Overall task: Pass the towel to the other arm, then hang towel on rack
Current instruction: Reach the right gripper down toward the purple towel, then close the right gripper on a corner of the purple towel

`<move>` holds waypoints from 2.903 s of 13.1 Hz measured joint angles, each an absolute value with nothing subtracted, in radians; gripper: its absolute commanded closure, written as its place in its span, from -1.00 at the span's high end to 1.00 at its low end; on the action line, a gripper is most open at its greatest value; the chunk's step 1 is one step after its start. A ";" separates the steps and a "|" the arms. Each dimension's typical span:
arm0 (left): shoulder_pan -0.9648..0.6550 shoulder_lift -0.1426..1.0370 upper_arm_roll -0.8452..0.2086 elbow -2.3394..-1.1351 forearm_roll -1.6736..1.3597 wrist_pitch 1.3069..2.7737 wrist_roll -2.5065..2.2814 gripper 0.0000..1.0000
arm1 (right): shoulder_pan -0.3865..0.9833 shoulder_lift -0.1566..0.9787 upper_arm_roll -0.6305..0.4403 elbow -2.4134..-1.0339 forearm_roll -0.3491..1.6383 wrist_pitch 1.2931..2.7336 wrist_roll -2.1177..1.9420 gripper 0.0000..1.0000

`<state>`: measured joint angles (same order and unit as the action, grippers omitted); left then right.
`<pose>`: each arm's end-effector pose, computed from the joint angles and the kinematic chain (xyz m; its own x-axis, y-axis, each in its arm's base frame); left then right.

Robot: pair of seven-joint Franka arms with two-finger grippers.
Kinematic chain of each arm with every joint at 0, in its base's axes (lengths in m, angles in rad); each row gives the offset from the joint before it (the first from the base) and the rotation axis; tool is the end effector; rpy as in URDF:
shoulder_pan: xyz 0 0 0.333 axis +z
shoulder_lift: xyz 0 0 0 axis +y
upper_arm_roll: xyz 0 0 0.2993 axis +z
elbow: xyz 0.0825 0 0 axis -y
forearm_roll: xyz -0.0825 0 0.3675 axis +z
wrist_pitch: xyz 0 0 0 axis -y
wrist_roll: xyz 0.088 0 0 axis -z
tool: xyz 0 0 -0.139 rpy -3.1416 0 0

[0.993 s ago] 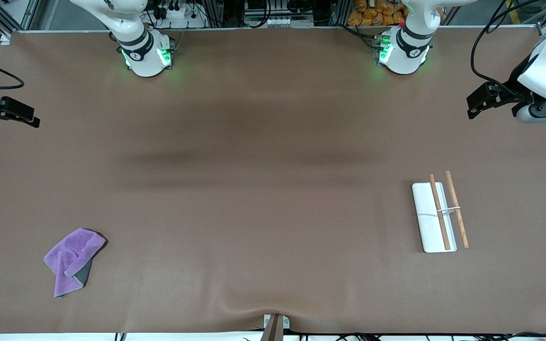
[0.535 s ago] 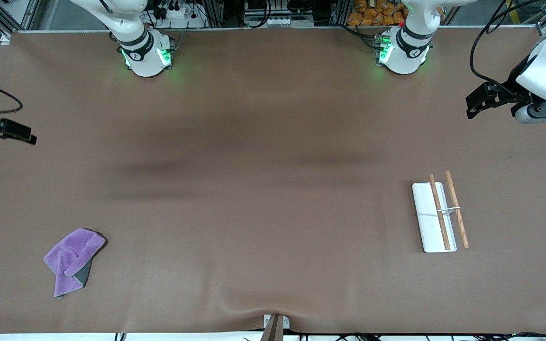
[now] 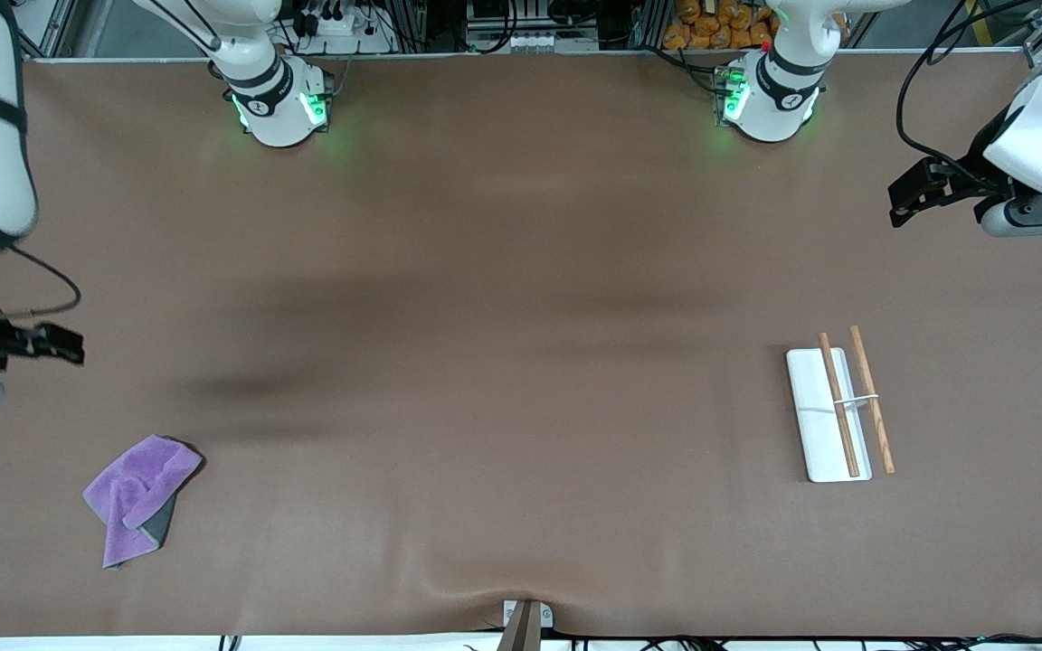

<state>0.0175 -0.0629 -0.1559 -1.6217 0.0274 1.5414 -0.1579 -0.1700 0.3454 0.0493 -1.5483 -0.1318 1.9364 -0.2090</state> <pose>0.5111 -0.0696 0.5830 0.9997 0.0207 -0.0121 0.0202 -0.9990 -0.0395 0.6410 -0.0940 0.4140 0.9913 0.1302 0.0176 0.1273 -0.9853 0.1142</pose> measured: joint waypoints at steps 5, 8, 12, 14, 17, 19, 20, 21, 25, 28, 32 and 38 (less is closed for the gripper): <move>0.017 -0.062 -0.156 -1.622 0.027 1.541 -0.158 1.00 | -0.167 0.539 0.050 -1.531 -0.137 2.251 -0.224 1.00; 0.017 -0.062 -0.156 -1.622 0.027 1.541 -0.158 1.00 | -0.164 0.624 0.051 -1.525 -0.137 2.389 -0.223 1.00; 0.017 -0.060 -0.156 -1.622 0.027 1.540 -0.158 1.00 | -0.157 0.698 0.054 -1.521 -0.137 2.436 -0.052 1.00; 0.017 -0.059 -0.157 -1.622 0.027 1.540 -0.158 1.00 | -0.129 0.721 0.056 -1.519 -0.137 2.438 0.087 1.00; 0.017 -0.059 -0.157 -1.622 0.027 1.540 -0.158 1.00 | -0.099 0.747 0.055 -1.517 -0.137 2.443 0.205 1.00; 0.017 -0.058 -0.157 -1.622 0.027 1.540 -0.158 1.00 | -0.105 0.772 0.046 -1.516 -0.137 2.502 0.213 1.00; 0.017 -0.058 -0.157 -1.622 0.027 1.540 -0.158 1.00 | -0.111 0.785 0.039 -1.516 -0.137 2.527 0.213 1.00; 0.017 -0.057 -0.157 -1.622 0.027 1.540 -0.158 1.00 | -0.116 0.795 0.034 -1.515 -0.137 2.539 0.213 1.00; 0.016 -0.057 -0.157 -1.622 0.027 1.540 -0.158 1.00 | -0.118 0.808 0.030 -1.515 -0.137 2.542 0.216 -0.37; 0.016 -0.057 -0.157 -1.622 0.027 1.540 -0.158 1.00 | -0.118 0.812 0.031 -1.515 -0.136 2.542 0.224 -1.00; 0.016 -0.057 -0.157 -1.622 0.027 1.540 -0.158 1.00 | -0.118 0.813 0.031 -1.515 -0.136 2.542 0.225 -1.00; 0.016 -0.057 -0.157 -1.622 0.027 1.540 -0.158 1.00 | -0.116 0.812 0.031 -1.497 -0.138 2.544 0.195 -1.00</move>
<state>0.0160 -0.0569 -0.1570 -1.6216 0.0274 1.5403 -0.1579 -0.1156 0.8125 0.0310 -1.4969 -0.1380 2.5439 0.1954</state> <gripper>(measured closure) 0.000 0.982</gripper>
